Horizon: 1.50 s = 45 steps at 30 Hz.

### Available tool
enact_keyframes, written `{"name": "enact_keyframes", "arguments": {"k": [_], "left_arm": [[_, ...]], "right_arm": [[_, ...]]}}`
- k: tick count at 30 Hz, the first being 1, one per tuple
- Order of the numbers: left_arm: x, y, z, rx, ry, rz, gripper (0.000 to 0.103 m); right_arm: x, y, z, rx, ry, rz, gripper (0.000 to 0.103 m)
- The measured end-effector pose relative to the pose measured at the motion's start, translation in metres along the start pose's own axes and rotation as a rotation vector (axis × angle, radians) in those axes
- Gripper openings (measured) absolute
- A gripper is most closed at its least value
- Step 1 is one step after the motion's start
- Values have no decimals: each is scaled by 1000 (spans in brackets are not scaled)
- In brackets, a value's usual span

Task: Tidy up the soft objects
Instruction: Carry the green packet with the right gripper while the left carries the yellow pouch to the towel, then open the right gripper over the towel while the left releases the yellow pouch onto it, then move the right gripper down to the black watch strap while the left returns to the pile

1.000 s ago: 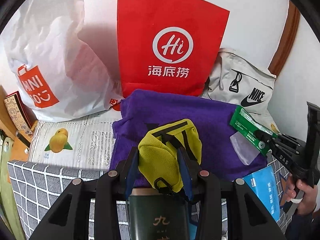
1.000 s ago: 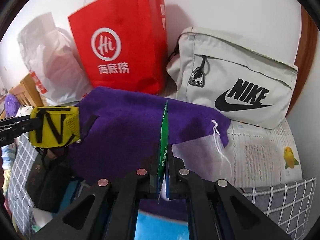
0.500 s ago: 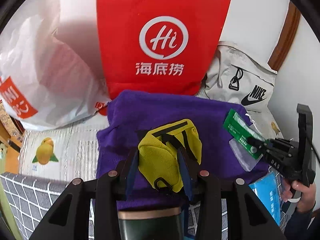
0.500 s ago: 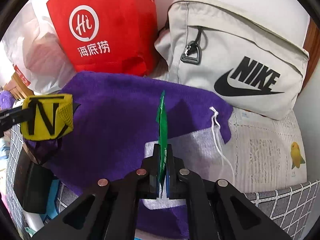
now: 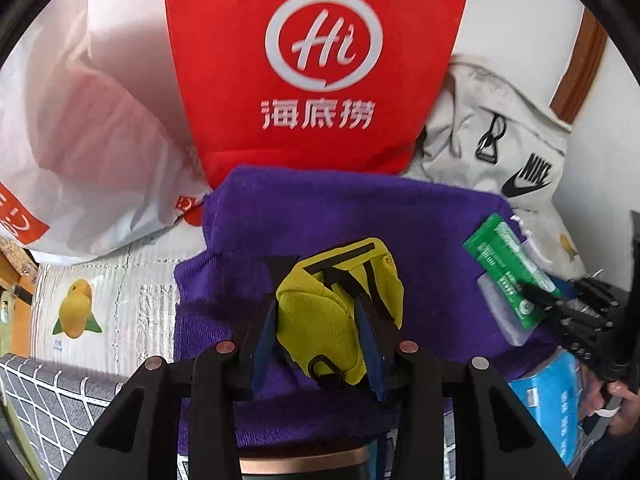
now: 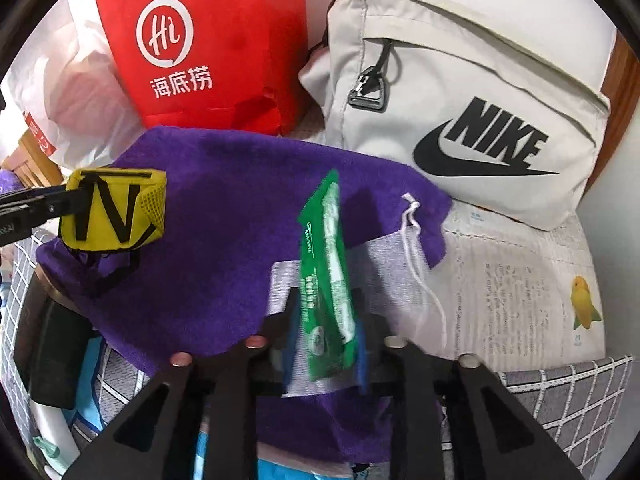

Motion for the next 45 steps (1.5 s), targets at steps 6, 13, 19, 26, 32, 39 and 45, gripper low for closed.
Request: {"name": "enact_keyframes", "arguments": {"k": [6,13,19,26,32,39,45], "left_arm": [[1,8,2,-9,16,31,38],[0,9,5,-2,30,74,51],[-10,-5,5,16,-4,85,66],[-14,-33,-7,34,6,120,66],[-20,-66,-32,54,-12,135,66],[-32,-105,-72,65,-44,156,66],[-36,-127,-105,43,-97,122,66]], "right_arm": [[0,-12,4,52,-11,-5,42],[0,-21,4,71,-38,-59,47],[-1,-33,2,93,-34,-69,47],[-14,-60,-10,120,-35,-57,47],[-29,-91,-38,128,-13,-29,47],[-49,-124,-73,133,-4,-2,47],[-67,-145,-105,130,-13,30,47]]}}
Point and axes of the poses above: each gripper's, at about its wrist camera, not at the fingertips, and y roughly the way its jaws point, x to its right, z to its top, the point moved 3 cm from there along y, roughly the way its jaws point, and after that the axes turned 7 degrees about z, right-handed, at the moved point
